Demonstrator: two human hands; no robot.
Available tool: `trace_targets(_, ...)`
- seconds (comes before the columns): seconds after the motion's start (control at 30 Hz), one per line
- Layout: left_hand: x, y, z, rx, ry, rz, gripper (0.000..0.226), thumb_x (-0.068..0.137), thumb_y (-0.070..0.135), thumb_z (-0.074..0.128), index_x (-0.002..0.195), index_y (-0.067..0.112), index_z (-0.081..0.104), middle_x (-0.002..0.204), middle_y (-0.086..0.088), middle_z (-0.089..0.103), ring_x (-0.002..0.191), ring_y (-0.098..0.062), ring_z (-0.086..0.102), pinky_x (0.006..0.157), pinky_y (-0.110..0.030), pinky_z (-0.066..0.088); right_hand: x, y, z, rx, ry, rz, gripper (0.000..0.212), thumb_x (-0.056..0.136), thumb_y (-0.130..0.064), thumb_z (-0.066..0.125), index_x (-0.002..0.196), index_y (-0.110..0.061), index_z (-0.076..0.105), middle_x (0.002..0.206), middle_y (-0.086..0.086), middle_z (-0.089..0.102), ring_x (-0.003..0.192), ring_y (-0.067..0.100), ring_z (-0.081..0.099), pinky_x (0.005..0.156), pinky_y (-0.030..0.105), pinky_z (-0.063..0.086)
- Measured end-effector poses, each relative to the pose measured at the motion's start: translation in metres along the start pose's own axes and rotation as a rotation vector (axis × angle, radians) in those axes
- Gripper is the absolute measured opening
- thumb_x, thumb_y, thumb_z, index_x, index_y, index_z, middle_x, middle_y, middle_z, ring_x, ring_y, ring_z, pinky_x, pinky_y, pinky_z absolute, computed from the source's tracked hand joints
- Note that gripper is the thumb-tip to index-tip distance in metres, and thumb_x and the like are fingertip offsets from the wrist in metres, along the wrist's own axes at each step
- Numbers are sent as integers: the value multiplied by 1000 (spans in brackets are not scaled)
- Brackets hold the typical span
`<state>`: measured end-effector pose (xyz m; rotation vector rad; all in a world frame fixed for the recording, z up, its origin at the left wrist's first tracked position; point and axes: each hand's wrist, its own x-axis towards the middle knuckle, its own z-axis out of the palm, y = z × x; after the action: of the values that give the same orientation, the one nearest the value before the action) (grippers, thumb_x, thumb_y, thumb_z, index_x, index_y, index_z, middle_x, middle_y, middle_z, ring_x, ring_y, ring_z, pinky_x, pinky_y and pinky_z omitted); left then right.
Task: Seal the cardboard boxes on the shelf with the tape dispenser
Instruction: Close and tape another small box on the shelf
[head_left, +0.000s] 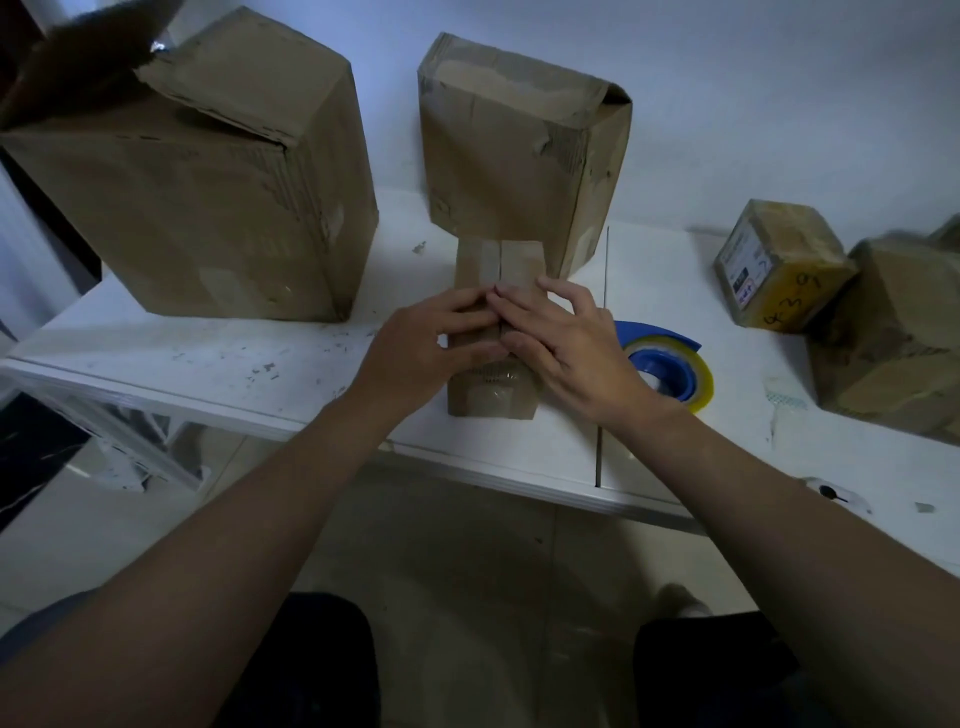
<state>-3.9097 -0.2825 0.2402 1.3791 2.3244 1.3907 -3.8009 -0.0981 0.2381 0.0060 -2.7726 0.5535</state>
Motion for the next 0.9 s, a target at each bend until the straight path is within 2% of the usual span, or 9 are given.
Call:
trace_targets(0.07,-1,-2,0,-21,-12,7,60,81,64,66,133,33,60,141,15,56,128,-5,55,109,-37,47,-1,5,-2,-45,7,-56,56,101,-62,27,153,-44,33,159,-24,30,145,22,23,102,45,29)
trace_targets(0.23,-3,-8,-11,-12,-69,12,63,79,58,71,134,29,59,145,8,55,133,-11,52,111,-44,44,-3,15,-8,-57,-34,-115,61,95,-59,44,153,-41,36,160,-22,31,147,24,24,104,52,34)
trace_targets(0.33,-5,-9,-21,0,-117,-18,59,79,43,75,134,24,61,146,8,54,135,-9,50,114,-42,42,-3,20,-12,-16,-53,-138,64,91,-58,49,152,-43,37,160,-22,32,150,23,23,106,60,37)
trace_targets(0.43,-6,-5,-31,37,-169,-56,53,81,35,72,132,36,58,146,18,51,136,-3,46,115,-36,41,-1,23,-13,7,-84,-137,64,89,-61,47,151,-45,37,159,-23,32,151,22,21,110,61,36)
trace_targets(0.6,-2,-6,-59,103,-291,-121,56,84,20,78,128,48,59,137,39,49,128,17,42,103,-22,38,-2,20,-13,52,-80,-131,65,88,-59,48,148,-35,45,158,-16,36,152,24,21,119,50,30)
trace_targets(0.67,-1,-6,-66,88,-291,-129,53,84,16,78,126,45,62,134,39,52,127,17,43,99,-18,39,-1,20,-12,62,-75,-137,65,88,-58,50,148,-33,46,158,-14,37,152,25,21,121,48,28)
trace_targets(0.73,0,-6,-67,49,-270,-132,48,86,12,76,123,41,66,131,35,55,126,14,47,98,-17,46,-1,21,-11,71,-72,-144,64,89,-54,54,148,-33,47,158,-14,37,152,24,20,122,42,24)
trace_targets(0.8,2,-2,-65,26,-242,-138,43,85,13,77,119,38,70,128,32,59,123,13,51,100,-24,51,0,21,-10,80,-69,-147,63,89,-51,56,148,-33,46,158,-15,37,152,23,19,122,36,21)
trace_targets(0.9,4,4,-62,75,-184,-144,44,71,33,86,113,38,73,122,31,63,114,4,62,94,-42,56,0,23,-8,78,-62,-161,61,90,-49,59,148,-34,47,158,-14,37,152,24,20,122,32,18)
